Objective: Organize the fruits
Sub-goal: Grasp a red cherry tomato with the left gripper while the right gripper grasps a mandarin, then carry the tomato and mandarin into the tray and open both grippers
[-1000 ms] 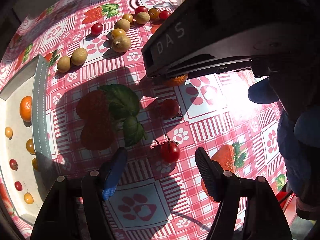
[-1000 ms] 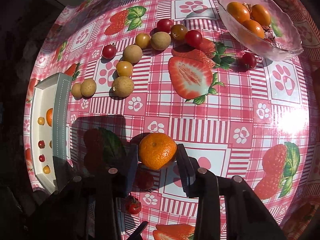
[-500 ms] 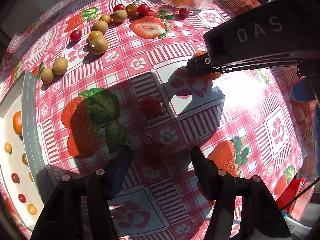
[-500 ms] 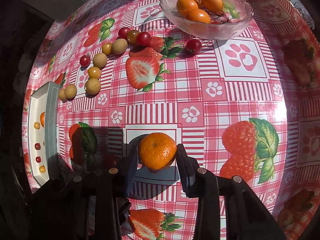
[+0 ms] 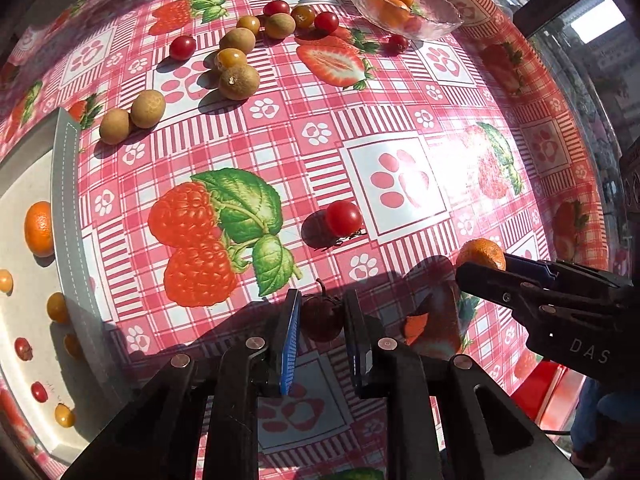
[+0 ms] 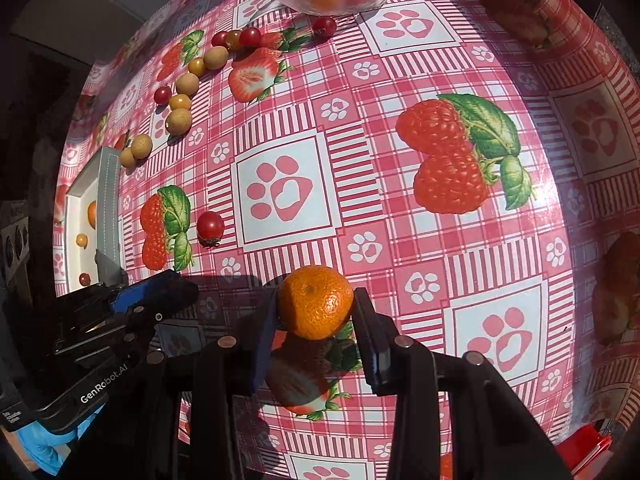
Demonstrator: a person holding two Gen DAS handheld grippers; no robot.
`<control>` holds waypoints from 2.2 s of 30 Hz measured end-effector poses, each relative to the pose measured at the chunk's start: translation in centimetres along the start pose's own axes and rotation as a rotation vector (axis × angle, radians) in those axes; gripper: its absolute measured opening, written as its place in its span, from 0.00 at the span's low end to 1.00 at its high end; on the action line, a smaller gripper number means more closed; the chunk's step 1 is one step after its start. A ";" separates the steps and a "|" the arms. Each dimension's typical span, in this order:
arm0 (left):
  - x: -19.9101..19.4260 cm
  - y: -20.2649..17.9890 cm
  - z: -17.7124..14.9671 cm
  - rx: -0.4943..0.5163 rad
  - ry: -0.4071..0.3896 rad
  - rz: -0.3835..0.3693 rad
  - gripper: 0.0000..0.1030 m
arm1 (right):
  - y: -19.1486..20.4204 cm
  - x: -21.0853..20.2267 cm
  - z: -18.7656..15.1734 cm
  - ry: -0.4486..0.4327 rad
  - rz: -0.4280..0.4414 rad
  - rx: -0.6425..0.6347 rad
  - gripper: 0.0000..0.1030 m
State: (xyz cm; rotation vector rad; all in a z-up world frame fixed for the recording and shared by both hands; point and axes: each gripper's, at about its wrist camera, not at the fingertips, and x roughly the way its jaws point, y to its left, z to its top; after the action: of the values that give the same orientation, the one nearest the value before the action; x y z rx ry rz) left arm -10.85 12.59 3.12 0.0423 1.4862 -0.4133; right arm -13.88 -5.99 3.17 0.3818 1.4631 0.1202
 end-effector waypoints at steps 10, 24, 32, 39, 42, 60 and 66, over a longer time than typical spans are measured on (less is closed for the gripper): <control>-4.7 3.1 -1.5 0.003 -0.030 0.015 0.21 | 3.0 -1.0 -2.3 -0.013 0.015 -0.014 0.40; -8.5 8.9 -3.1 -0.070 -0.105 0.043 0.21 | 11.1 -0.5 -3.5 0.006 0.029 -0.124 0.40; -10.1 13.6 -4.5 -0.140 -0.134 0.066 0.21 | 16.8 0.0 -2.3 0.003 0.040 -0.219 0.40; -10.9 17.2 -4.9 -0.189 -0.153 0.083 0.21 | 21.3 0.4 -0.8 0.000 0.045 -0.297 0.40; -11.6 19.0 -4.2 -0.204 -0.176 0.099 0.21 | 23.2 1.0 0.1 0.012 0.047 -0.334 0.40; -7.1 27.3 2.9 -0.281 -0.143 0.213 0.21 | 31.8 9.2 8.4 0.061 0.047 -0.420 0.40; -4.9 28.3 3.5 -0.286 -0.101 0.234 0.22 | 32.2 12.2 9.6 0.084 0.010 -0.412 0.40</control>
State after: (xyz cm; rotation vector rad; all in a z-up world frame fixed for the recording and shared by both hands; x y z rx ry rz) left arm 0.66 39.08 1.92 -0.0306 1.4092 -0.0119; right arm 1.75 26.14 2.68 0.0485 1.4760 0.4414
